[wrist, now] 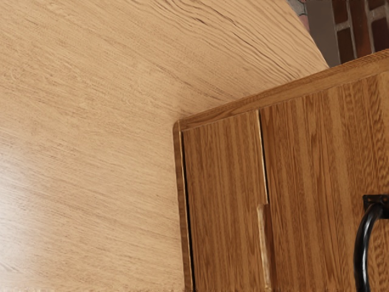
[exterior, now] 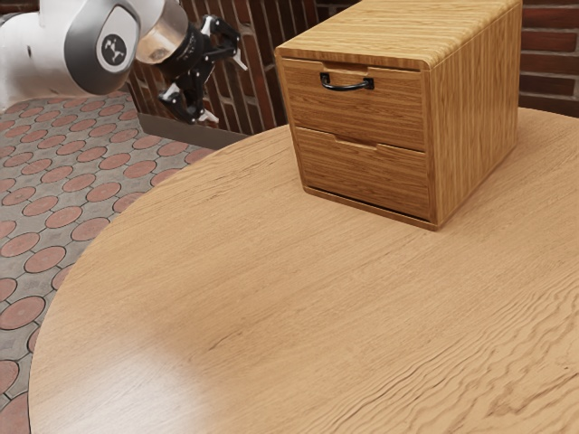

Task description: Pull the drawer handle with one arm to open the drawer

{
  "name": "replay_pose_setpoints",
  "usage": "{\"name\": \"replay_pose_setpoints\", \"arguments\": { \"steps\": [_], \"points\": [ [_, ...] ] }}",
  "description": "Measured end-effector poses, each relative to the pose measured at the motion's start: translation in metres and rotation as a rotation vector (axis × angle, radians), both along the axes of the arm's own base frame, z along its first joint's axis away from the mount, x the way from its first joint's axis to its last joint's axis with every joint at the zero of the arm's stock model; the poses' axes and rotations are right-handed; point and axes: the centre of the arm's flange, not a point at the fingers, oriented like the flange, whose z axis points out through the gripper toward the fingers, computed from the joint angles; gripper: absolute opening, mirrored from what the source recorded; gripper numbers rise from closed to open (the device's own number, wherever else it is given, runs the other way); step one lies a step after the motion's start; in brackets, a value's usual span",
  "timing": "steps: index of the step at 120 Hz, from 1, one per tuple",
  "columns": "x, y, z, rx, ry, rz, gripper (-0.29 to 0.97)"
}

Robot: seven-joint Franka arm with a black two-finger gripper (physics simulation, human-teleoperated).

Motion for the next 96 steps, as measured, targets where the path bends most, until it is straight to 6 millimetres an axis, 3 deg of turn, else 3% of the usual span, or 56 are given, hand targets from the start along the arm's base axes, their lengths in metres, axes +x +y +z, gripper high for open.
{"name": "replay_pose_setpoints", "arguments": {
  "steps": [9, 27, 36, 45, 61, 96],
  "points": [
    [0.017, -0.011, 0.003, -0.015, -0.043, 0.016, 0.68],
    [0.058, 0.004, -0.015, -0.056, -0.086, 0.090, 0.68],
    [0.076, 0.003, -0.010, -0.083, -0.127, 0.102, 0.68],
    [0.090, 0.001, -0.019, -0.107, -0.133, 0.115, 0.68],
    [0.107, 0.003, -0.049, -0.157, -0.095, 0.145, 0.68],
    [0.130, 0.011, -0.067, -0.220, -0.128, 0.189, 0.68]
  ]
}}
